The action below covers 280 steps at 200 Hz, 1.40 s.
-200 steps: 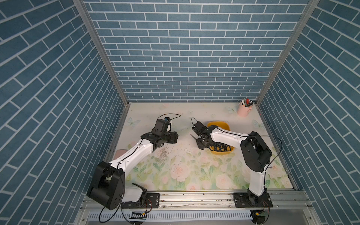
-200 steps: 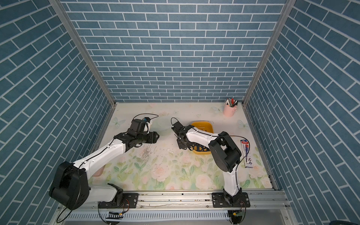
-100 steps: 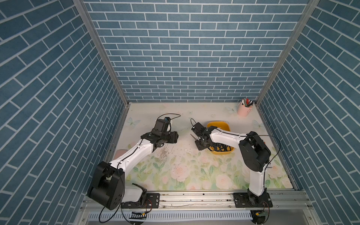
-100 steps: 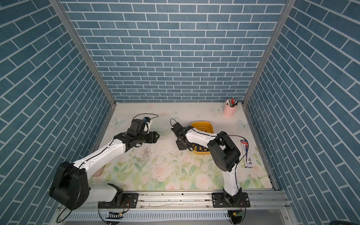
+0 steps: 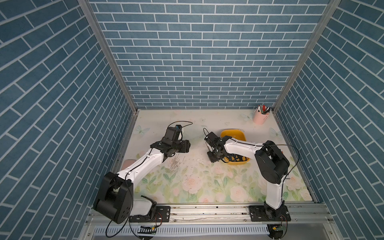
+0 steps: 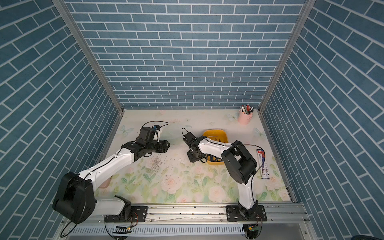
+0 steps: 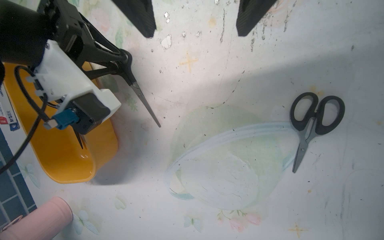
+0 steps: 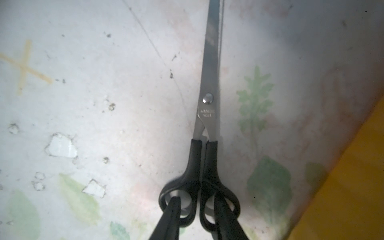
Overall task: Put the scissors into the storage box
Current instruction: Pick up the scissors from the center of the board.
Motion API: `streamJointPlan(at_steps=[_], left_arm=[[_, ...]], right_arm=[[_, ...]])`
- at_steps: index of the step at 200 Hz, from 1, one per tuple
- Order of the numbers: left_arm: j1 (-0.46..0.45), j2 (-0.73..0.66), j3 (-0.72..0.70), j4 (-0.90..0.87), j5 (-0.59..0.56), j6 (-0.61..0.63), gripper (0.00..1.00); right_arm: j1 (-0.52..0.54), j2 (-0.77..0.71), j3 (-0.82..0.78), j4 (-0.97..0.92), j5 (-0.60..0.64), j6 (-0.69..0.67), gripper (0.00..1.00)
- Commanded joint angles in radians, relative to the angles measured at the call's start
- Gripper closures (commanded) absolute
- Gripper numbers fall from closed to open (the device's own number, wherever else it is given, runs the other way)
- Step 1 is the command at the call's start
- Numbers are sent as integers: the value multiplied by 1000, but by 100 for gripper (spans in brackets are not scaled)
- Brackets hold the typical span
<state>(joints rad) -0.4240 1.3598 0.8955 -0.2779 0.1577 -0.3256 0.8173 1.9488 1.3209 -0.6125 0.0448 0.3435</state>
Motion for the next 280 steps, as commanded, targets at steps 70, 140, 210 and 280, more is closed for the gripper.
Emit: streamJointPlan(at_steps=[70,140,210,280], left_arm=[[2,11,2,1,-4,0,32],[1,23,9,1,2,2,32],[2,13,31,-23,-21,15,32],[2,-40,-4,2,-87,-8,30]], right_arm=[[22,46,69,-76,78,72,68],[43,96,55,-61,83,106,66],[45,165,38,-55,118,124,84],[44,118,47,-56,124,123,100]])
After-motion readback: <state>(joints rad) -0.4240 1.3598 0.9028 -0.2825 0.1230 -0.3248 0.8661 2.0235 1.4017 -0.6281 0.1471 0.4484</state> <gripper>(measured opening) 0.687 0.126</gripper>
